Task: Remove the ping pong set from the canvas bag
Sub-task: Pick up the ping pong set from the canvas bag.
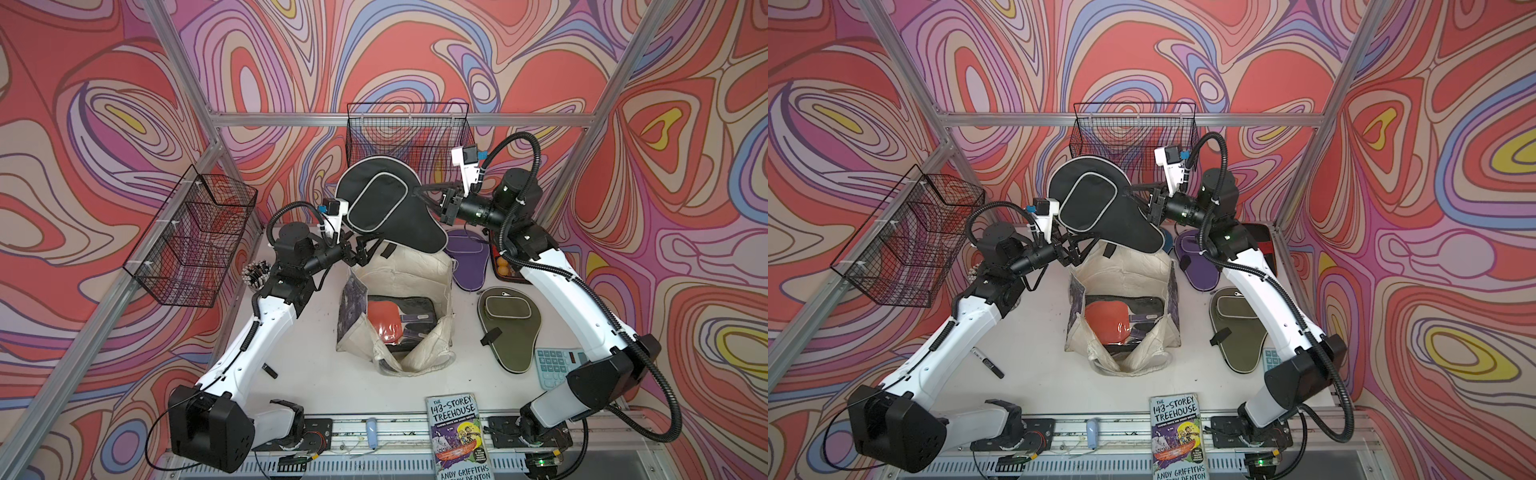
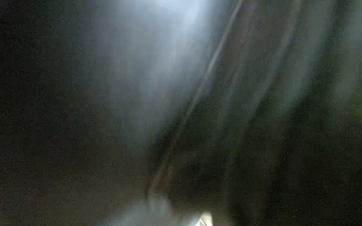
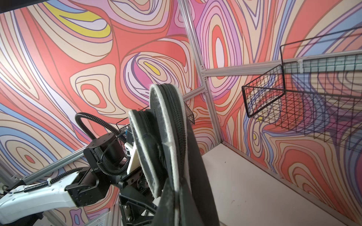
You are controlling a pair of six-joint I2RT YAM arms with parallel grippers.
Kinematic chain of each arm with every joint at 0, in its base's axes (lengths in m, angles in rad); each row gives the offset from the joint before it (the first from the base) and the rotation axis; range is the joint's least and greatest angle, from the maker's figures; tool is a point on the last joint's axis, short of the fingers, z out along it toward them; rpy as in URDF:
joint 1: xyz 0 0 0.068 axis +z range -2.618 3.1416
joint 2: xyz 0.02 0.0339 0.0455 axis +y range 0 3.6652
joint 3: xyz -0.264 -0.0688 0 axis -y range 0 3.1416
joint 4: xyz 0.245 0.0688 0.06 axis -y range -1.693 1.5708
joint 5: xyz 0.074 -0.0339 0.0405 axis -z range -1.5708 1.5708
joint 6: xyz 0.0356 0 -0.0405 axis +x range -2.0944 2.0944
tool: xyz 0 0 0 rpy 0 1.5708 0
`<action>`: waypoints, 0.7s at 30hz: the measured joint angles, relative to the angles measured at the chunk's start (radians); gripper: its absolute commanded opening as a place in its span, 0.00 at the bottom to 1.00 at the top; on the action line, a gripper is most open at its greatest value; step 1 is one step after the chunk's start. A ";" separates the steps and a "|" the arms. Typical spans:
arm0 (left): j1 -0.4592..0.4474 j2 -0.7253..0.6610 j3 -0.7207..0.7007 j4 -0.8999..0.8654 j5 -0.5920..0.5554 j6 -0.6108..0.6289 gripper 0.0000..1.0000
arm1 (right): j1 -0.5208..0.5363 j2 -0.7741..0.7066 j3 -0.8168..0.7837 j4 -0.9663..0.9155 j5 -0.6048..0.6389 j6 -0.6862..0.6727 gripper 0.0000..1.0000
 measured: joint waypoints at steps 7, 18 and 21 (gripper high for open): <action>0.018 -0.018 -0.025 0.050 0.049 -0.033 0.22 | -0.006 0.000 -0.077 0.063 0.054 0.061 0.00; 0.026 -0.101 -0.014 -0.047 0.105 -0.029 0.00 | -0.003 -0.001 -0.114 0.034 0.126 0.039 0.00; 0.034 -0.101 0.034 -0.152 0.108 -0.004 0.00 | -0.001 -0.001 -0.106 -0.013 0.134 -0.003 0.00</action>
